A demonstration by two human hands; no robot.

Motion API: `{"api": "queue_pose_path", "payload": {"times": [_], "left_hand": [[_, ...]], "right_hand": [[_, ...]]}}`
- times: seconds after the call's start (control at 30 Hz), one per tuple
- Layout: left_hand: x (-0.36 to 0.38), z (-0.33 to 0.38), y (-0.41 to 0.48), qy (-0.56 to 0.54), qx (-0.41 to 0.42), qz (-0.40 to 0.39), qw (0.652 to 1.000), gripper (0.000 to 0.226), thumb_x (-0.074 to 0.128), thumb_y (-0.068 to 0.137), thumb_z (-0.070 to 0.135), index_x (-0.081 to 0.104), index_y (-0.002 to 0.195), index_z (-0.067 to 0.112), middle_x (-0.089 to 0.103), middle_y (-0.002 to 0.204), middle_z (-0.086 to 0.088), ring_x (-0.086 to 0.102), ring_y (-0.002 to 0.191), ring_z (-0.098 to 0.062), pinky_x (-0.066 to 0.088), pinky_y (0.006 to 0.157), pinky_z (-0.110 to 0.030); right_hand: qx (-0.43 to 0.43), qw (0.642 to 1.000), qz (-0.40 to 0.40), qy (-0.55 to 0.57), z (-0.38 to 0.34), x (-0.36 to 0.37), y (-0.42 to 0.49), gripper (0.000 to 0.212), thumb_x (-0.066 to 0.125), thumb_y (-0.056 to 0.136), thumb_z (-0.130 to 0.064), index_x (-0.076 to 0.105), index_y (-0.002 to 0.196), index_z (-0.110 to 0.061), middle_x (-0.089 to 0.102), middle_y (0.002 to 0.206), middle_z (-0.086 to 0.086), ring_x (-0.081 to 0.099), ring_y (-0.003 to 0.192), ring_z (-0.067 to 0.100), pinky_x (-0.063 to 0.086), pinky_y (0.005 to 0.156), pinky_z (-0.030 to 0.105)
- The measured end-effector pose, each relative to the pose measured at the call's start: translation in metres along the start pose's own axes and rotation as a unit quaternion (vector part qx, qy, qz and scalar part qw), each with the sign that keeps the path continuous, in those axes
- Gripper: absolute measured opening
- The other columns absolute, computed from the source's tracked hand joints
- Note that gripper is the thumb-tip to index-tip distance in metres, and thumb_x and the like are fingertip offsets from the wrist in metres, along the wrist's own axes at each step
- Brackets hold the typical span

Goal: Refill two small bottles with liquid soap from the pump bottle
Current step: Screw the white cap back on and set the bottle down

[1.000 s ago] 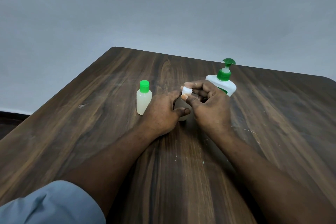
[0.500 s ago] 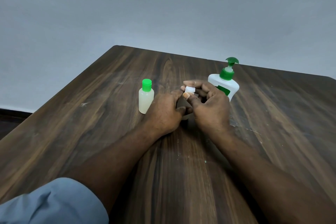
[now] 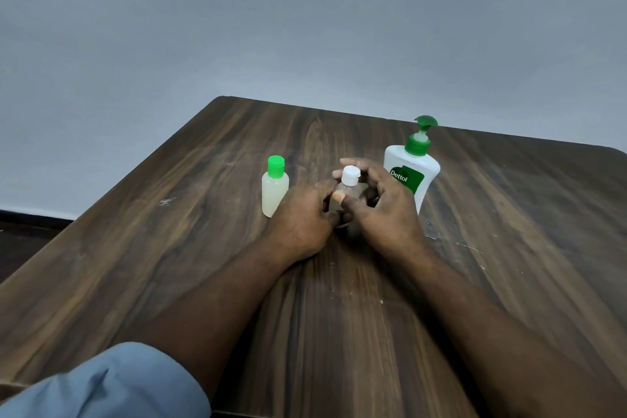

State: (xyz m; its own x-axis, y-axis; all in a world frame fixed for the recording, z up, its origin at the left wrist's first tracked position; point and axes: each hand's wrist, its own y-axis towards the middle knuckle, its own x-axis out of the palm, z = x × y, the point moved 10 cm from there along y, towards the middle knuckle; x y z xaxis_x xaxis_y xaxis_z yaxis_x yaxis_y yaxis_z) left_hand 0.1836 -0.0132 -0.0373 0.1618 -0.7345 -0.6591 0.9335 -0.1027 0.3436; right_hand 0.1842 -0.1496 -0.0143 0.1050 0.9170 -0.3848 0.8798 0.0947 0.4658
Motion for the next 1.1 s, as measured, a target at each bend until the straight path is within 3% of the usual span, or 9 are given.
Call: {"api": "queue_pose_path", "payload": {"times": [0.13, 0.23, 0.27, 0.4, 0.53, 0.7, 0.8, 0.93, 1.1], "left_hand": [[-0.011, 0.001, -0.009, 0.067, -0.013, 0.017, 0.998, 0.014, 0.070, 0.091, 0.021, 0.070, 0.105, 0.021, 0.076, 0.090, 0.001, 0.069, 0.086, -0.020, 0.052, 0.074, -0.035], [-0.023, -0.001, -0.026, 0.100, -0.027, 0.047, 0.994, 0.012, 0.075, 0.089, 0.032, 0.070, 0.100, 0.031, 0.077, 0.092, 0.009, 0.071, 0.089, -0.011, 0.056, 0.079, -0.033], [-0.029, -0.002, -0.033, 0.115, -0.030, 0.061, 0.991, 0.008, 0.075, 0.090, 0.038, 0.067, 0.092, 0.034, 0.076, 0.087, 0.010, 0.070, 0.085, -0.011, 0.057, 0.076, -0.034], [-0.068, -0.025, -0.057, 0.202, -0.096, 0.130, 0.966, 0.040, 0.069, 0.089, 0.059, 0.055, 0.071, 0.026, 0.064, 0.068, 0.007, 0.060, 0.067, -0.016, 0.039, 0.058, -0.032], [-0.108, -0.058, -0.060, 0.092, -0.155, 0.216, 0.960, 0.037, 0.084, 0.079, 0.048, 0.055, 0.082, 0.025, 0.061, 0.074, 0.009, 0.059, 0.072, -0.014, 0.038, 0.062, -0.034], [-0.085, -0.081, -0.040, -0.012, -0.162, 0.149, 0.975, 0.068, 0.093, 0.065, 0.051, 0.059, 0.121, 0.032, 0.067, 0.103, 0.013, 0.065, 0.087, -0.006, 0.053, 0.081, -0.035], [-0.075, -0.079, -0.029, -0.034, -0.147, 0.129, 0.980, 0.061, 0.089, 0.063, 0.060, 0.064, 0.114, 0.036, 0.070, 0.099, 0.015, 0.068, 0.088, -0.008, 0.055, 0.081, -0.035], [-0.072, -0.072, -0.017, 0.014, -0.136, 0.121, 0.983, 0.048, 0.091, 0.073, 0.047, 0.066, 0.109, 0.028, 0.069, 0.092, 0.013, 0.065, 0.083, -0.006, 0.051, 0.074, -0.031], [-0.062, -0.078, -0.012, -0.058, -0.111, 0.096, 0.988, 0.054, 0.091, 0.076, 0.028, 0.062, 0.121, 0.024, 0.076, 0.105, 0.008, 0.073, 0.091, -0.006, 0.060, 0.088, -0.037]], "right_hand": [[0.003, 0.999, -0.038, -0.037, 0.007, 0.010, 0.000, 0.046, 0.083, 0.085, -0.011, 0.067, 0.125, -0.027, 0.077, 0.109, -0.017, 0.064, 0.071, 0.008, 0.058, 0.075, 0.027], [0.018, 0.997, -0.019, -0.078, 0.011, 0.005, 0.002, 0.041, 0.089, 0.082, -0.020, 0.070, 0.118, -0.025, 0.070, 0.084, -0.012, 0.059, 0.067, -0.002, 0.047, 0.067, 0.012], [0.019, 0.996, -0.016, -0.089, 0.011, 0.004, 0.002, 0.041, 0.090, 0.081, -0.023, 0.070, 0.117, -0.024, 0.068, 0.082, -0.012, 0.059, 0.068, -0.003, 0.046, 0.066, 0.010], [0.016, 0.993, -0.012, -0.119, 0.010, 0.007, 0.002, 0.045, 0.092, 0.077, -0.037, 0.071, 0.115, -0.024, 0.070, 0.087, -0.014, 0.059, 0.066, 0.000, 0.044, 0.063, 0.011], [0.018, 0.991, -0.010, -0.132, 0.008, 0.010, 0.004, 0.047, 0.091, 0.078, -0.040, 0.070, 0.116, -0.023, 0.068, 0.090, -0.014, 0.060, 0.072, 0.000, 0.044, 0.064, 0.015], [0.029, 0.990, -0.004, -0.140, 0.014, 0.012, 0.007, 0.049, 0.092, 0.077, -0.040, 0.069, 0.117, -0.022, 0.072, 0.092, -0.010, 0.062, 0.074, -0.001, 0.046, 0.067, 0.015], [0.034, 0.989, -0.010, -0.146, 0.019, 0.016, 0.010, 0.048, 0.091, 0.078, -0.041, 0.069, 0.116, -0.023, 0.074, 0.092, -0.008, 0.064, 0.074, 0.001, 0.053, 0.069, 0.023], [0.031, 0.987, -0.019, -0.159, 0.019, 0.019, 0.010, 0.046, 0.090, 0.079, -0.040, 0.067, 0.116, -0.025, 0.072, 0.088, -0.008, 0.062, 0.073, 0.001, 0.051, 0.068, 0.025], [0.023, 0.985, -0.024, -0.167, 0.019, 0.019, 0.011, 0.047, 0.089, 0.081, -0.041, 0.066, 0.117, -0.023, 0.072, 0.092, -0.007, 0.062, 0.074, 0.001, 0.049, 0.067, 0.025]]}}
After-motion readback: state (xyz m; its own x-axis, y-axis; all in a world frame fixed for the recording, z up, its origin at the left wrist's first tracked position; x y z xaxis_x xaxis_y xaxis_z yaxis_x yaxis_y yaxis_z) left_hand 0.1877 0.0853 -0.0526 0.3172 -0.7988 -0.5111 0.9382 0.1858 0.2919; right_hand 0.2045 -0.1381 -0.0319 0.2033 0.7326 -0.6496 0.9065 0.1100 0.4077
